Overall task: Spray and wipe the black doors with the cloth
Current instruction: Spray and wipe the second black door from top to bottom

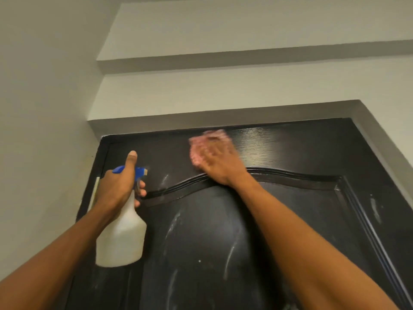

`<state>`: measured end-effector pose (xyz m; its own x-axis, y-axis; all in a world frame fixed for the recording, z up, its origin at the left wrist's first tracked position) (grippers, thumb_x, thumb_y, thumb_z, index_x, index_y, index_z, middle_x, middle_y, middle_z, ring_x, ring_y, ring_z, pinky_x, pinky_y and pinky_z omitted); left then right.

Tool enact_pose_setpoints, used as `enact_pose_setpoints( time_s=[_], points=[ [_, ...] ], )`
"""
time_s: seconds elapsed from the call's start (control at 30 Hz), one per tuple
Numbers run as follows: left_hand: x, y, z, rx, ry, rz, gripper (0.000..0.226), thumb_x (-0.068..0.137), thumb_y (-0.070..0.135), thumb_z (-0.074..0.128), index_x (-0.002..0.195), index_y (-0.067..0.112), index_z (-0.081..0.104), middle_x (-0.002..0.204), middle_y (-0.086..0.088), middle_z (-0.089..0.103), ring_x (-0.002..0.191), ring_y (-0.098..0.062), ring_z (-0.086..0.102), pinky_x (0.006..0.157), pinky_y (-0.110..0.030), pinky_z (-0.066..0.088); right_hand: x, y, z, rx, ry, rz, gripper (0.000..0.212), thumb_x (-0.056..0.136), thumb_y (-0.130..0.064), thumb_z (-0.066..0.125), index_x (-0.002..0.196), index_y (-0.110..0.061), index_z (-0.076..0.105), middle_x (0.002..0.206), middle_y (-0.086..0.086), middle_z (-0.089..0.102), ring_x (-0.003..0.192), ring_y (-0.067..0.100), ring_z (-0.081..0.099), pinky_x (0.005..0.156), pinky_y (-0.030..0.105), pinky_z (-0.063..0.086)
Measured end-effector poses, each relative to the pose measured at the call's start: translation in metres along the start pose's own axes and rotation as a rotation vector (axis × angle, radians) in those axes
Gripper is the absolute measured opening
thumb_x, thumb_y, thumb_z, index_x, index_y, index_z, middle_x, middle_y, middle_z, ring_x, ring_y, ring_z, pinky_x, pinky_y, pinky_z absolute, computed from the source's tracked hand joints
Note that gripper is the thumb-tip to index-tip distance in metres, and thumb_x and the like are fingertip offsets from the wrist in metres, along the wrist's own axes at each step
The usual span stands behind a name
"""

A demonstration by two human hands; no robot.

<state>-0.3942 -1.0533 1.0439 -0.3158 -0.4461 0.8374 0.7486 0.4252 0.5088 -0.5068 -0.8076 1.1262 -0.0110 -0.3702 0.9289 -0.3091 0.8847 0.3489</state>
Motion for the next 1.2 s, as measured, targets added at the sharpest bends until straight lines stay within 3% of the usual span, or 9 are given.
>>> enact_pose_setpoints(
  time_s=[0.07, 0.13, 0.27, 0.4, 0.5, 0.6, 0.7, 1.03, 1.2],
  points=[
    [0.001, -0.005, -0.012, 0.012, 0.013, -0.004, 0.070, 0.093, 0.070, 0.040, 0.091, 0.006, 0.069, 0.077, -0.017, 0.069, 0.058, -0.025, 0.065, 0.046, -0.028, 0.050, -0.005, 0.013, 0.004, 0.017, 0.139, 0.437, 0.064, 0.106, -0.059, 0.019, 0.163, -0.031, 0.016, 0.171, 0.011, 0.010, 0.157, 0.034, 0.001, 0.121, 0.050, -0.014],
    [0.007, -0.009, -0.025, 0.021, 0.020, -0.017, 0.072, 0.092, 0.071, 0.041, 0.093, 0.005, 0.069, 0.076, -0.017, 0.069, 0.058, -0.027, 0.066, 0.046, -0.028, 0.050, -0.002, -0.006, 0.011, 0.023, 0.097, 0.583, 0.063, 0.106, -0.057, 0.019, 0.163, -0.032, 0.012, 0.171, 0.014, 0.003, 0.156, 0.038, -0.004, 0.115, 0.055, -0.023],
    [0.017, -0.012, -0.047, 0.052, 0.037, -0.007, 0.074, 0.092, 0.072, 0.040, 0.097, 0.005, 0.069, 0.076, -0.016, 0.069, 0.058, -0.026, 0.066, 0.045, -0.028, 0.051, -0.003, -0.090, 0.027, -0.055, 0.015, -0.039, 0.062, 0.108, -0.056, 0.017, 0.163, -0.029, 0.012, 0.170, 0.011, 0.006, 0.157, 0.032, 0.000, 0.112, 0.054, -0.027],
    [0.020, -0.018, -0.059, 0.102, 0.058, 0.011, 0.075, 0.091, 0.074, 0.039, 0.093, 0.006, 0.070, 0.078, -0.018, 0.071, 0.061, -0.030, 0.068, 0.052, -0.033, 0.055, -0.025, -0.144, 0.054, -0.099, -0.245, -0.626, 0.060, 0.104, -0.063, 0.026, 0.160, -0.042, 0.021, 0.170, -0.004, 0.013, 0.157, 0.025, 0.008, 0.124, 0.056, -0.009],
    [0.024, -0.021, -0.066, 0.109, 0.054, -0.004, 0.073, 0.091, 0.073, 0.039, 0.094, 0.007, 0.070, 0.077, -0.017, 0.071, 0.060, -0.028, 0.068, 0.049, -0.031, 0.054, 0.000, -0.119, 0.033, -0.074, -0.128, -0.362, 0.062, 0.105, -0.062, 0.019, 0.162, -0.040, 0.009, 0.171, -0.004, 0.004, 0.157, 0.020, -0.002, 0.123, 0.052, -0.013],
    [0.028, -0.025, -0.075, 0.106, 0.028, -0.022, 0.071, 0.091, 0.071, 0.040, 0.096, 0.006, 0.069, 0.079, -0.017, 0.071, 0.058, -0.026, 0.067, 0.044, -0.026, 0.050, 0.025, -0.070, 0.011, -0.051, 0.062, 0.240, 0.064, 0.106, -0.059, 0.016, 0.163, -0.030, 0.010, 0.170, 0.012, 0.010, 0.157, 0.031, 0.001, 0.123, 0.054, -0.005],
    [0.033, -0.031, -0.084, 0.101, 0.031, -0.009, 0.068, 0.093, 0.068, 0.040, 0.095, 0.007, 0.069, 0.080, -0.019, 0.070, 0.058, -0.027, 0.066, 0.043, -0.025, 0.049, 0.044, -0.066, 0.012, -0.062, -0.034, 0.476, 0.079, 0.102, -0.068, 0.009, 0.163, -0.020, -0.005, 0.166, 0.028, -0.009, 0.153, 0.046, -0.014, 0.120, 0.054, -0.017],
    [0.039, -0.032, -0.086, 0.173, 0.181, -0.017, 0.072, 0.096, 0.068, 0.036, 0.084, 0.005, 0.069, 0.074, -0.015, 0.071, 0.058, -0.023, 0.065, 0.051, -0.028, 0.049, 0.022, -0.232, 0.053, 0.185, -0.125, -0.220, 0.075, 0.103, -0.067, 0.017, 0.163, -0.022, 0.006, 0.170, 0.015, 0.000, 0.157, 0.030, -0.006, 0.114, 0.043, -0.025],
    [0.034, -0.041, -0.087, 0.193, 0.153, -0.075, 0.074, 0.092, 0.072, 0.038, 0.087, 0.004, 0.068, 0.074, -0.015, 0.071, 0.060, -0.028, 0.068, 0.053, -0.031, 0.054, 0.009, -0.208, 0.052, 0.133, -0.067, -0.235, 0.067, 0.106, -0.057, 0.015, 0.160, -0.018, 0.022, 0.168, 0.016, 0.019, 0.156, 0.032, 0.013, 0.126, 0.050, -0.005]
  ],
)
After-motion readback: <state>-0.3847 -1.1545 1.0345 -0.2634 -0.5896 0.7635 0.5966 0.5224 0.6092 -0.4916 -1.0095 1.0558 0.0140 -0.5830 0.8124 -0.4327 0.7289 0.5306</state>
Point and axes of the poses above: each hand's wrist, its own x-axis towards the middle knuckle, its own z-axis out of the palm, y = z × x, the point moved 2 cm from there along x, towards the middle knuckle
